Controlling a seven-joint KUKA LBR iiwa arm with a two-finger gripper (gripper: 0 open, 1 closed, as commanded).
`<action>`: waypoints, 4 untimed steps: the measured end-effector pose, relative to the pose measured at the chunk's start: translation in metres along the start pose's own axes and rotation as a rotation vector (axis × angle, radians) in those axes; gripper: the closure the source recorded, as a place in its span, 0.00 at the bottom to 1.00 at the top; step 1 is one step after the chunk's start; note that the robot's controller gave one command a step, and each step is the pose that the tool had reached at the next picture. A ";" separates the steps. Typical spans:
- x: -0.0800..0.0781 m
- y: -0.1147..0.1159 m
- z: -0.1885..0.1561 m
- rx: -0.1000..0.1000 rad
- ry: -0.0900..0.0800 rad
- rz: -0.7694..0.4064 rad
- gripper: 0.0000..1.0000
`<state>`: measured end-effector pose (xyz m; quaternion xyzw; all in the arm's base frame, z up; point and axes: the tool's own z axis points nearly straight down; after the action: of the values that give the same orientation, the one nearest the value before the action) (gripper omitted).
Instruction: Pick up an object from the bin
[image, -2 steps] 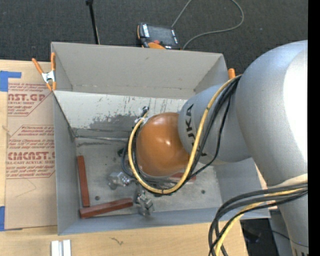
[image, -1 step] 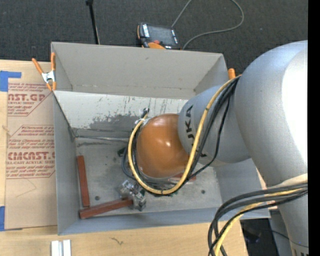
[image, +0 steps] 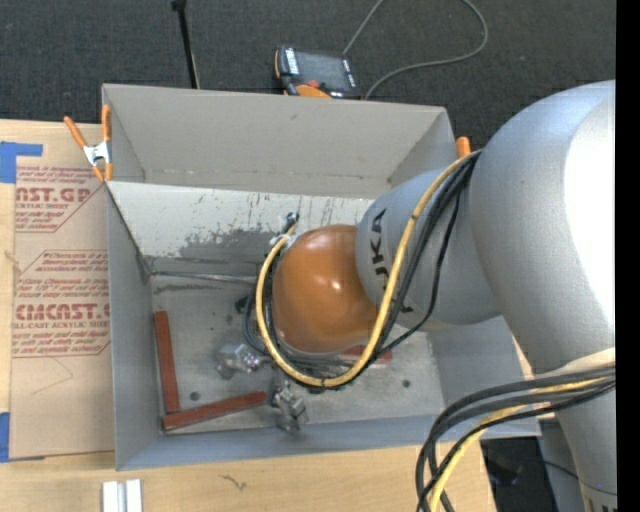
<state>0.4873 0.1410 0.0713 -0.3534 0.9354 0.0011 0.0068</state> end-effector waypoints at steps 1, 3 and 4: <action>-0.059 -0.019 0.002 -0.004 0.008 -0.283 0.00; -0.016 -0.050 0.002 -0.007 0.010 -0.309 1.00; -0.016 -0.050 0.002 -0.007 0.011 -0.309 0.00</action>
Offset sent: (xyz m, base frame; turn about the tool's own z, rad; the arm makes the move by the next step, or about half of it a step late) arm 0.0559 0.0234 -0.0013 -0.2824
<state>0.5325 0.1140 0.0695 -0.4931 0.8700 0.0014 0.0005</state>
